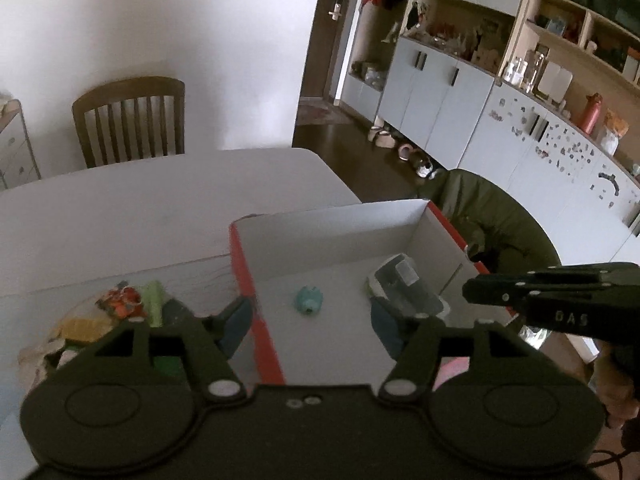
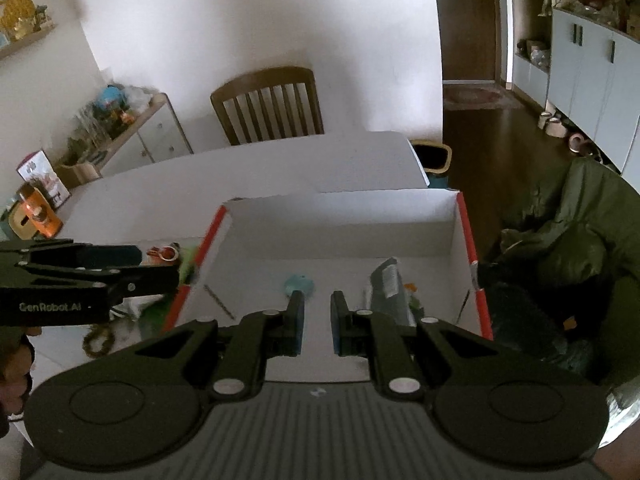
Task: Organize objects
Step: 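Withdraw both grippers from the box back toward the snack pile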
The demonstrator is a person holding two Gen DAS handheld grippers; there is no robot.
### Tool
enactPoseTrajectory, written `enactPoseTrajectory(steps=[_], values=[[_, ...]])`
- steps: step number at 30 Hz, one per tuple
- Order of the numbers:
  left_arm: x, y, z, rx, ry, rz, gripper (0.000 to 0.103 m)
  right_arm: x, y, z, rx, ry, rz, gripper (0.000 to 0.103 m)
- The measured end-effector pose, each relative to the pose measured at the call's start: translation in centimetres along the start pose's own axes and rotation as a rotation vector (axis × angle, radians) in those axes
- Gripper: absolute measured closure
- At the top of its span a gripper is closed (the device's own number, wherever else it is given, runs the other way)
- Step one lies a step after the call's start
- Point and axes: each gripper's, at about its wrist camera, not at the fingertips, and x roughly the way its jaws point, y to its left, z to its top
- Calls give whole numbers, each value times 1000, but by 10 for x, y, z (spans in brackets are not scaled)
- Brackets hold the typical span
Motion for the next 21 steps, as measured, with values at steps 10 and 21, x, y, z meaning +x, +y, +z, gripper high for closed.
enactPoseTrajectory(steps=[10,21], values=[[-40,31,-25,-4,-61,35,18,-27,42,-20,20,-106,17,36],[-74,75,-39,-61,-138,82,1,-31,90,-34,2,-119,34,29]])
